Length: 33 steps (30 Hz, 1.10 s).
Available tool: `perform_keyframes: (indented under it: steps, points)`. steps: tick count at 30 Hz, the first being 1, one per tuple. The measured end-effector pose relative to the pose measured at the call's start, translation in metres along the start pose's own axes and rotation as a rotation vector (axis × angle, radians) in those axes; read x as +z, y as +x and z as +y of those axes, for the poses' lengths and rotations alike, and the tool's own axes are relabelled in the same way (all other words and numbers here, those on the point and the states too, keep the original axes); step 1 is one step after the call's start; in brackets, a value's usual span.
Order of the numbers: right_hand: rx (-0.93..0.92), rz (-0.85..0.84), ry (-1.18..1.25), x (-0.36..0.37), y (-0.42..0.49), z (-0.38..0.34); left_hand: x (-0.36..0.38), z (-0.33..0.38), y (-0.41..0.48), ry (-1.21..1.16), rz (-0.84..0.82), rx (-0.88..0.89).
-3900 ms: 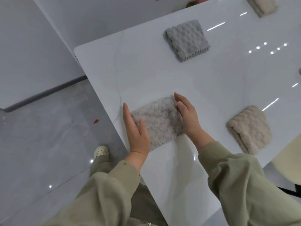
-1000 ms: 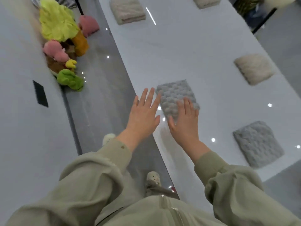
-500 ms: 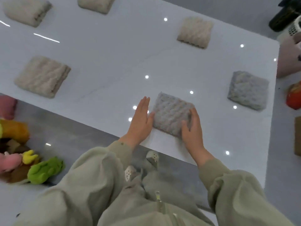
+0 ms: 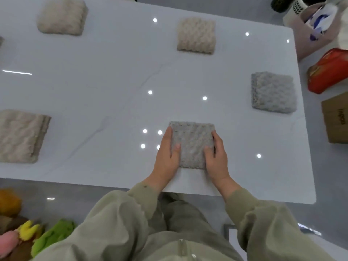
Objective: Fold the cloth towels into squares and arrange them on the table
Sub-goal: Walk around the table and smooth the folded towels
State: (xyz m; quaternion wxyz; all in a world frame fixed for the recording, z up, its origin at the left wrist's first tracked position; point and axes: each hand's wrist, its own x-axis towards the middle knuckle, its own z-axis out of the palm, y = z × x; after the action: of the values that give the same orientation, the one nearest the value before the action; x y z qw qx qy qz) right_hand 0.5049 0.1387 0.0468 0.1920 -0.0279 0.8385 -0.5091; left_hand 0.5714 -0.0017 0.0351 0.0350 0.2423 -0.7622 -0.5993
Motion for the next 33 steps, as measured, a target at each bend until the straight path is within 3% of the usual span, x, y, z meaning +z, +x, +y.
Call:
perform_keyframes:
  steps: [6, 12, 23, 29, 33]
  points:
    - [0.018, 0.026, -0.025, 0.016, -0.006, -0.008, -0.012, -0.005, 0.001, 0.019, -0.091, -0.005]
    - [0.028, 0.036, 0.002, 0.018, -0.007, -0.007, -0.021, -0.005, 0.000, -0.044, -0.063, -0.061]
    - [0.025, 0.016, -0.060, 0.020, -0.005, -0.005, -0.020, -0.009, -0.003, 0.005, -0.098, -0.003]
    - [0.155, 0.363, 0.092, 0.021, -0.024, 0.008, -0.050, 0.003, 0.022, 0.125, -0.071, 0.091]
    - [0.150, 0.471, 0.160, 0.047, -0.040, 0.014, -0.063, 0.016, 0.078, 0.101, -0.200, 0.116]
